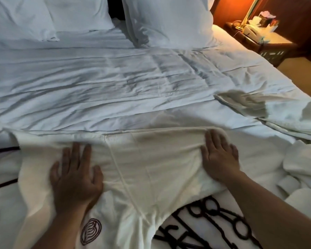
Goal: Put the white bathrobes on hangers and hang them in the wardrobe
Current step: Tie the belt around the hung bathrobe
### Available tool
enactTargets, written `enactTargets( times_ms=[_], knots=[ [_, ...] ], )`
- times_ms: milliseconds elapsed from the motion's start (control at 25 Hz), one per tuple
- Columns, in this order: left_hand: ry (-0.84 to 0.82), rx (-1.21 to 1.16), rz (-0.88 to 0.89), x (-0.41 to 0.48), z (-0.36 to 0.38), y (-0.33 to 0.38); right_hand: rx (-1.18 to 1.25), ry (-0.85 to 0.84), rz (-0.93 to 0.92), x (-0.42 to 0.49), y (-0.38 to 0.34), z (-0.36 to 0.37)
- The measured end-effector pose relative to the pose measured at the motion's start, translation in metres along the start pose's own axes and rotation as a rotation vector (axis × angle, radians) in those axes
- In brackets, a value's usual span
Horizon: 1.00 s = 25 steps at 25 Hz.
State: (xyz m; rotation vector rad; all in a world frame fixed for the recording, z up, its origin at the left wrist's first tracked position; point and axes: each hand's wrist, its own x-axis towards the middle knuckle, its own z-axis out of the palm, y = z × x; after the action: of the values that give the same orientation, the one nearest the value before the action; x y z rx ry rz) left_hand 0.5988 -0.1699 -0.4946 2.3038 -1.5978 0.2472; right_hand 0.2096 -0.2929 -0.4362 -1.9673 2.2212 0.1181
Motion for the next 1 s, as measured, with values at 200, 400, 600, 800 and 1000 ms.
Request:
enactTargets(
  times_ms=[200, 400, 600, 800, 1000],
  knots=[
    [-0.016, 0.014, -0.028, 0.002, 0.000, 0.002, 0.083, 0.002, -0.226, -0.048, -0.049, 0.010],
    [-0.070, 0.012, -0.026, 0.000, -0.001, 0.002, -0.019, -0.150, -0.211, -0.036, -0.052, 0.035],
    [-0.567, -0.045, -0.022, 0.026, -0.023, -0.001, -0.212, -0.184, -0.143, -0.035, -0.067, 0.029],
    [-0.810, -1.081, -0.035, -0.064, -0.165, -0.015, 0.058, -0.239, -0.202, -0.134, -0.113, -0.015],
    [-0.482, -1.139, -0.394, -0.309, -0.328, -0.067, 0.682, -0.010, -0.262, -0.397, -0.030, -0.030]
  ],
)
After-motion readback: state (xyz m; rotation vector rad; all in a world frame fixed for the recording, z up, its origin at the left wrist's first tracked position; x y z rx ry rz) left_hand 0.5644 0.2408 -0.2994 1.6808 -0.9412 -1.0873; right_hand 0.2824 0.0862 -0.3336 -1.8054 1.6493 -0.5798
